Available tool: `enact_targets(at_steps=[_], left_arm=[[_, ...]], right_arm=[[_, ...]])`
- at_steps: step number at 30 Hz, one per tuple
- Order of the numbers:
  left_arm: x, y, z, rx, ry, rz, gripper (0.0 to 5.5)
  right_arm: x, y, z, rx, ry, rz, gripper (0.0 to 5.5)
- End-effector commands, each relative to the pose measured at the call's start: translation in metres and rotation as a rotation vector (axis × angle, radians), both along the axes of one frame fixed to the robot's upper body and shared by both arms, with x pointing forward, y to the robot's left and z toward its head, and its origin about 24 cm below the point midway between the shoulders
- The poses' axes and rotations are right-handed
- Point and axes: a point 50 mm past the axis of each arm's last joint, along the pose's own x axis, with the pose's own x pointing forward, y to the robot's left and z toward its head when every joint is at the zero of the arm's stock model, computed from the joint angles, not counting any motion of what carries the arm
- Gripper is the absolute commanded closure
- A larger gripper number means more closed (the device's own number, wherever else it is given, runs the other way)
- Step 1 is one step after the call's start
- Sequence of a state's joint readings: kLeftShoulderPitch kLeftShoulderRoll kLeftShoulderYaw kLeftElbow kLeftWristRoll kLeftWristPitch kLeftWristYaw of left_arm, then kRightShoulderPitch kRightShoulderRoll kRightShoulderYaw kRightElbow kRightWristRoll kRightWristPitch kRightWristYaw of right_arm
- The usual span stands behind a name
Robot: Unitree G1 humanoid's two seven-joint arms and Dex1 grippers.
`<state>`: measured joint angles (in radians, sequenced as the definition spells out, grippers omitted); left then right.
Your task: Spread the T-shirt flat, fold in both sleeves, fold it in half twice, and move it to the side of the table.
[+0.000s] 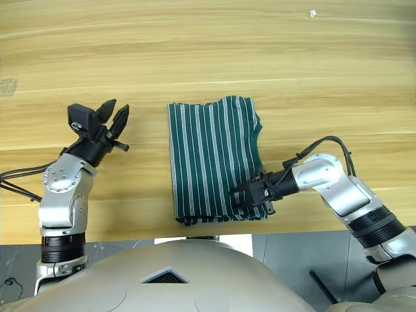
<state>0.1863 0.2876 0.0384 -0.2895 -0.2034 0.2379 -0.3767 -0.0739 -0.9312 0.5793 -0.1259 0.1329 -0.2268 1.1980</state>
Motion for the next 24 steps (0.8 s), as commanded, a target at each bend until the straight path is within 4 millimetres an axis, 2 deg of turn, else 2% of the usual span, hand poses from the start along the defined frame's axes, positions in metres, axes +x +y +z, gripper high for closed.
enact_targets(at_steps=[1, 5, 9, 14, 17, 19, 21, 23, 24], left_arm=[[-0.002, -0.003, -0.001, -0.013, 0.008, -0.006, 3.98], [-0.002, -0.004, 0.000, -0.010, 0.006, -0.007, 3.98], [0.000, -0.009, 0.000, -0.012, 0.001, -0.025, 3.98], [-0.001, -0.006, 0.004, 0.016, -0.011, -0.044, 3.98], [0.002, -0.007, 0.004, 0.025, -0.019, -0.049, 3.98], [-0.001, -0.009, 0.004, 0.043, -0.026, -0.070, 3.98], [-0.006, -0.002, 0.009, 0.077, -0.050, -0.074, 3.98], [-0.010, 0.009, 0.015, 0.147, -0.088, -0.079, 3.98], [-0.016, 0.011, 0.018, 0.232, -0.116, -0.129, 3.98]], right_arm=[[0.007, 0.003, -0.004, -0.015, -0.091, -0.014, 3.90], [0.025, 0.001, -0.010, -0.049, -0.234, -0.040, 3.90], [0.036, 0.010, -0.012, -0.018, -0.317, -0.037, 3.90], [0.023, 0.033, 0.023, 0.291, -0.195, -0.103, 3.90], [0.021, 0.042, 0.038, 0.400, -0.181, -0.118, 3.90], [0.034, 0.035, 0.044, 0.399, -0.250, -0.178, 3.90], [0.045, 0.025, 0.054, 0.412, -0.316, -0.242, 3.90], [0.047, 0.015, 0.061, 0.430, -0.337, -0.295, 3.90], [0.043, 0.004, 0.054, 0.402, -0.338, -0.331, 3.90]])
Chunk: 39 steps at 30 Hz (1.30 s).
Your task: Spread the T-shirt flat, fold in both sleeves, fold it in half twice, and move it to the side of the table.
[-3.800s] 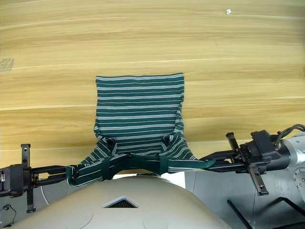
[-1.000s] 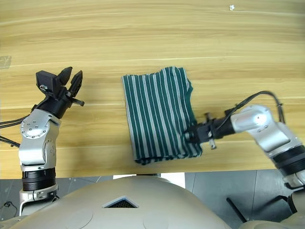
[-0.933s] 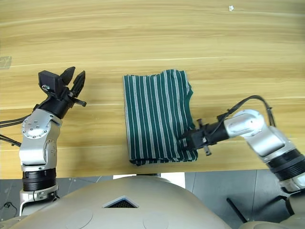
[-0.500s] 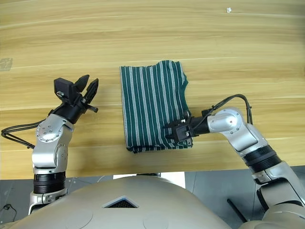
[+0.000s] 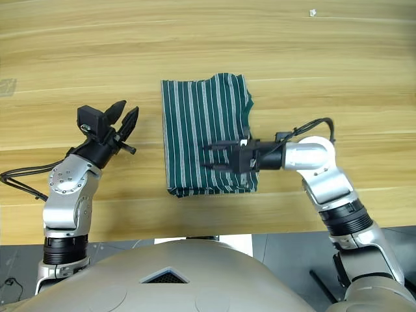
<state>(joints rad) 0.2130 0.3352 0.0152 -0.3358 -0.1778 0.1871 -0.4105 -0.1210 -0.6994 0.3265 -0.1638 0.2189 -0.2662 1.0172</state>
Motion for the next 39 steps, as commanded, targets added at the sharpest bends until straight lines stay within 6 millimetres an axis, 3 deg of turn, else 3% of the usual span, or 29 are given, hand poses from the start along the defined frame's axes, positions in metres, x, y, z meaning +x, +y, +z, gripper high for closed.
enact_targets(at_steps=[1, 5, 9, 11, 14, 23, 29, 39], left_arm=[[-0.015, 0.015, 0.011, 0.263, -0.098, -0.106, 3.79], [-0.049, 0.026, 0.004, 0.794, -0.206, -0.401, 3.24], [-0.070, 0.020, -0.002, 0.971, -0.313, -0.621, 2.67], [-0.078, 0.017, -0.007, 1.000, -0.332, -0.724, 2.34], [-0.084, 0.016, -0.017, 1.012, -0.307, -0.821, 2.34], [-0.085, -0.013, -0.040, 0.932, -0.325, -0.917, 2.34], [-0.084, -0.024, -0.051, 0.929, -0.347, -0.971, 2.34], [-0.092, -0.017, -0.058, 0.978, -0.276, -1.072, 2.34]], right_arm=[[-0.004, -0.032, -0.008, -0.030, 0.006, -0.117, 3.87], [-0.021, -0.065, -0.017, 0.042, -0.023, -0.247, 3.45], [-0.038, -0.083, -0.031, -0.092, -0.138, -0.205, 2.78], [-0.043, -0.090, -0.035, -0.145, -0.161, -0.180, 2.55], [-0.046, -0.100, -0.040, -0.254, -0.230, -0.118, 2.55], [-0.054, -0.120, -0.056, -0.433, -0.278, -0.005, 2.55], [-0.061, -0.097, -0.067, -0.350, -0.248, 0.054, 2.55], [-0.060, -0.087, -0.071, -0.352, -0.218, 0.098, 2.55]])
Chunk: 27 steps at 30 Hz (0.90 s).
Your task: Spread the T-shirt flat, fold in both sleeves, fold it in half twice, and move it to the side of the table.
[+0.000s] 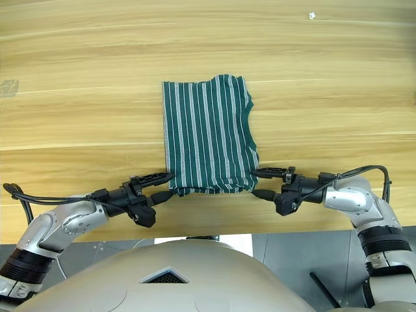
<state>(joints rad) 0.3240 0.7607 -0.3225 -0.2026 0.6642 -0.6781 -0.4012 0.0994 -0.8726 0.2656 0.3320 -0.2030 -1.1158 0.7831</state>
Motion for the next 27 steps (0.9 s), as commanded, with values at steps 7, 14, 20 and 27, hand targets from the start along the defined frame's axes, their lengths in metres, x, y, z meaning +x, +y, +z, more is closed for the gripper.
enact_targets(at_steps=[7, 14, 20, 27], left_arm=[[-0.017, 0.017, -0.022, 0.199, 0.162, -0.042, 3.18], [-0.016, 0.018, -0.024, 0.222, 0.180, -0.045, 4.22], [-0.011, 0.022, -0.026, 0.239, 0.189, -0.034, 4.94], [-0.005, 0.021, -0.028, 0.236, 0.177, -0.024, 5.48]], right_arm=[[0.000, 0.002, -0.007, -0.055, 0.044, 0.026, 3.42], [0.002, 0.005, -0.006, -0.042, 0.037, 0.024, 4.53], [0.004, 0.010, -0.007, -0.016, 0.054, 0.015, 5.44], [0.005, 0.013, -0.007, 0.011, 0.079, 0.001, 5.50]])
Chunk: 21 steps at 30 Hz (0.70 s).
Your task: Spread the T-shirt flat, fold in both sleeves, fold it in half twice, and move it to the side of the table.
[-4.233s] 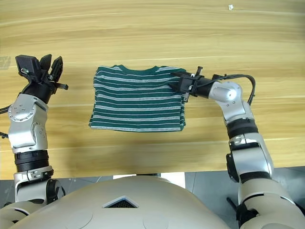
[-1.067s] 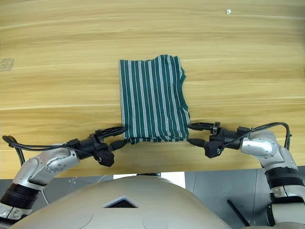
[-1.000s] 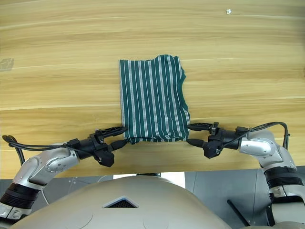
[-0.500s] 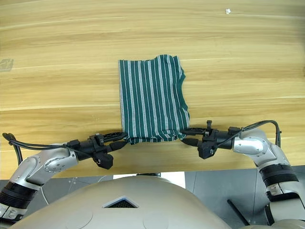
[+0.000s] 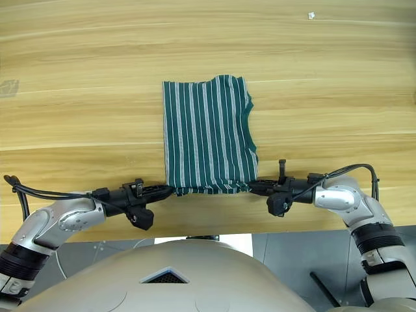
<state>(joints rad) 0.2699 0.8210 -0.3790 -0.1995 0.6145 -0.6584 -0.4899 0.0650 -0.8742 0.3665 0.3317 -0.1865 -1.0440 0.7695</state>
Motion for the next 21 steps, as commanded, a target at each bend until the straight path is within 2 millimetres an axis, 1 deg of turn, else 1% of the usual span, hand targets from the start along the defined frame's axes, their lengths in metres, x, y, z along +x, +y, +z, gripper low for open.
enact_targets(at_steps=[1, 2, 4, 6, 8, 10, 12, 14, 16, 19, 21], left_arm=[[-0.008, 0.019, -0.027, 0.161, 0.107, 0.049, 5.48], [-0.008, 0.018, -0.025, 0.148, 0.114, 0.055, 5.48], [-0.009, 0.019, -0.015, 0.100, 0.138, 0.085, 5.48], [-0.011, 0.019, 0.005, 0.001, 0.209, 0.149, 5.48], [-0.012, 0.019, 0.027, -0.088, 0.282, 0.202, 5.48], [-0.012, 0.020, 0.046, -0.138, 0.344, 0.220, 5.48], [-0.017, 0.019, 0.060, -0.160, 0.411, 0.213, 5.48], [-0.028, 0.016, 0.072, -0.163, 0.508, 0.187, 5.48], [-0.037, 0.017, 0.079, -0.123, 0.575, 0.167, 5.48], [-0.041, 0.023, 0.088, -0.062, 0.598, 0.165, 5.48], [-0.048, 0.024, 0.091, -0.035, 0.630, 0.156, 5.48]], right_arm=[[0.002, 0.004, 0.002, 0.022, 0.021, -0.006, 5.50], [0.002, 0.004, 0.002, 0.029, 0.038, -0.013, 5.50], [-0.001, 0.005, 0.007, 0.065, 0.140, -0.057, 5.50], [-0.001, 0.004, 0.018, 0.111, 0.312, -0.114, 5.50], [0.001, 0.001, 0.031, 0.155, 0.445, -0.146, 5.50], [0.004, -0.002, 0.045, 0.186, 0.540, -0.160, 5.50], [0.006, -0.002, 0.057, 0.210, 0.617, -0.155, 5.50], [0.006, -0.002, 0.067, 0.218, 0.682, -0.139, 5.50], [0.005, -0.002, 0.071, 0.215, 0.721, -0.131, 5.50], [-0.002, -0.003, 0.074, 0.203, 0.767, -0.117, 5.50], [-0.010, -0.002, 0.078, 0.203, 0.812, -0.095, 5.50]])
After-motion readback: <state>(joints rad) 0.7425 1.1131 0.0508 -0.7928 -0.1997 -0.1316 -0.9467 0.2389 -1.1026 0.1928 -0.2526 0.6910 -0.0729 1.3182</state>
